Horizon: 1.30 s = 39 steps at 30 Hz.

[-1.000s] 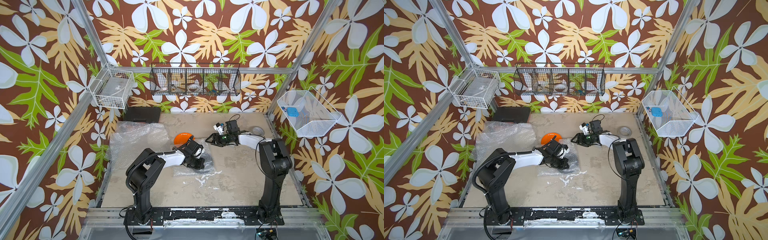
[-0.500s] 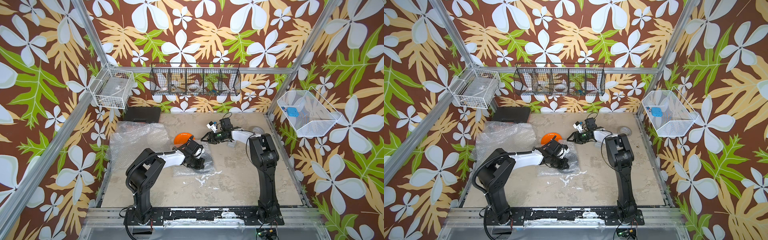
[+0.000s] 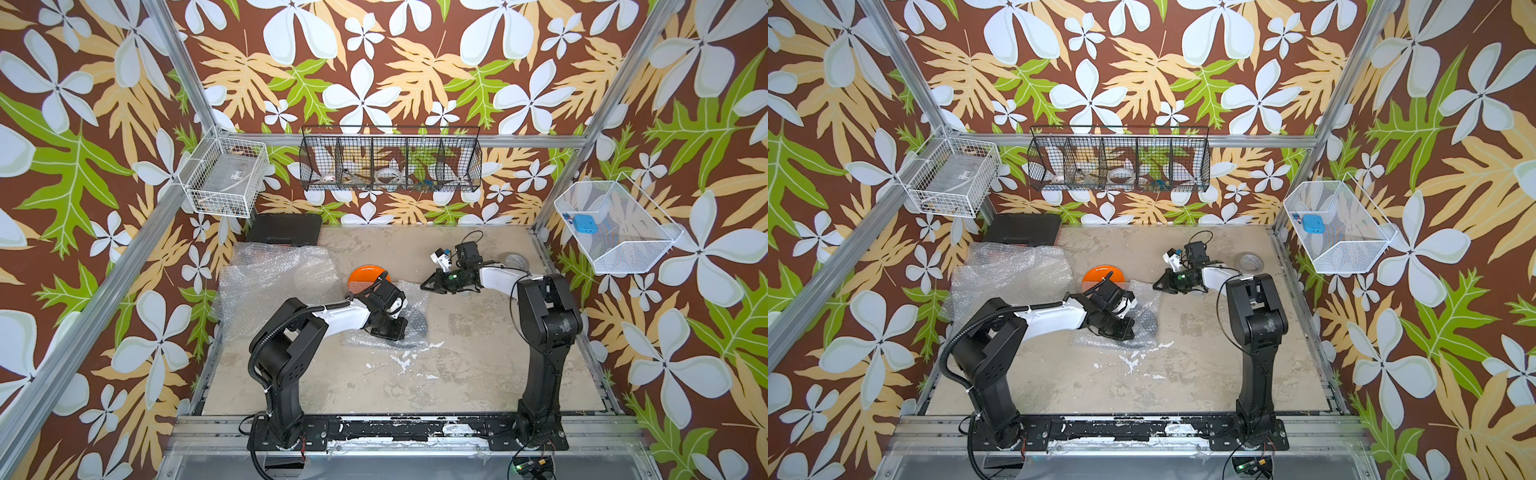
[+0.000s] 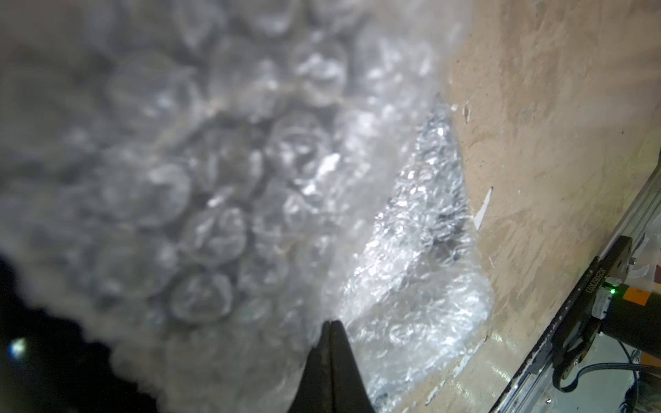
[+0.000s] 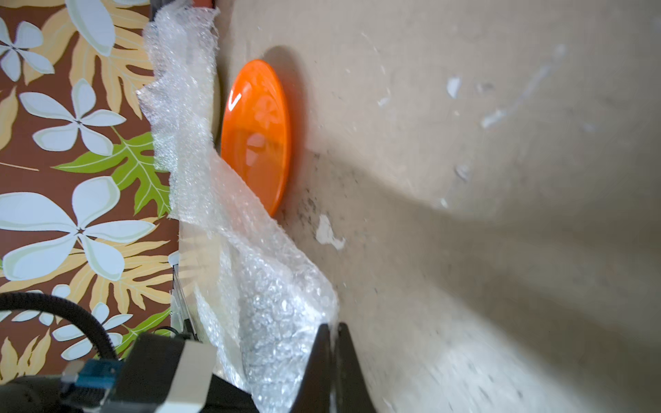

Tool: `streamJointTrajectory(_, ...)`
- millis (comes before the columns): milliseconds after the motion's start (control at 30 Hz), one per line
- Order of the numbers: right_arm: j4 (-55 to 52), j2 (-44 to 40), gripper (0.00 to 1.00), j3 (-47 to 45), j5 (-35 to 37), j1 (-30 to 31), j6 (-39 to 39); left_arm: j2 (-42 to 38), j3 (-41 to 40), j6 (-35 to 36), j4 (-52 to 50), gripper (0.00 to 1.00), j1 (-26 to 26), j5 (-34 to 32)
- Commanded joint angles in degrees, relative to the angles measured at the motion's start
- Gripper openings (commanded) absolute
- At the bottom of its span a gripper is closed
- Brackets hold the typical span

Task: Wrap dinner plates in bubble wrap
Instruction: Wrap the plate in the bubble wrap.

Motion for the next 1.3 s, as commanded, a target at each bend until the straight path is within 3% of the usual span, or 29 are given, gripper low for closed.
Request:
streamJointTrajectory(0,1.7,-4.2,0.0,-5.3,3.8,-1.0,1.9,0.6,0.5,2.4,-7.8,0.0,0.1,-3.3)
streamJointTrajectory(233,4.2,-14.2,0.0,-18.0,8.4,-2.1,7.2,1.8,2.4,4.5,-9.3,0.0,0.1,-3.0)
streamJointTrajectory(467,6.0,-21.5,0.0,-22.1,2.3,4.2,11.8,1.5,0.6,2.4,-4.7,0.0,0.9,1.5)
streamJointTrajectory(800,8.3,-19.1,0.0,-25.9,2.1,18.1,16.8,-0.8,-4.1,-0.2,0.0,0.0,2.8,3.6)
streamJointTrajectory(967,11.7,-15.4,0.0,-27.4,2.4,21.3,18.4,-1.6,-5.5,-0.5,1.0,0.0,3.1,4.0)
streamJointTrajectory(1133,9.0,-12.5,0.0,-27.6,7.6,22.5,19.3,-3.1,-6.4,-2.0,2.7,0.0,3.1,4.8)
streamJointTrajectory(1267,8.7,-11.4,0.0,-28.1,8.2,22.5,20.2,-8.1,-1.7,-2.2,-2.2,0.0,3.2,1.1)
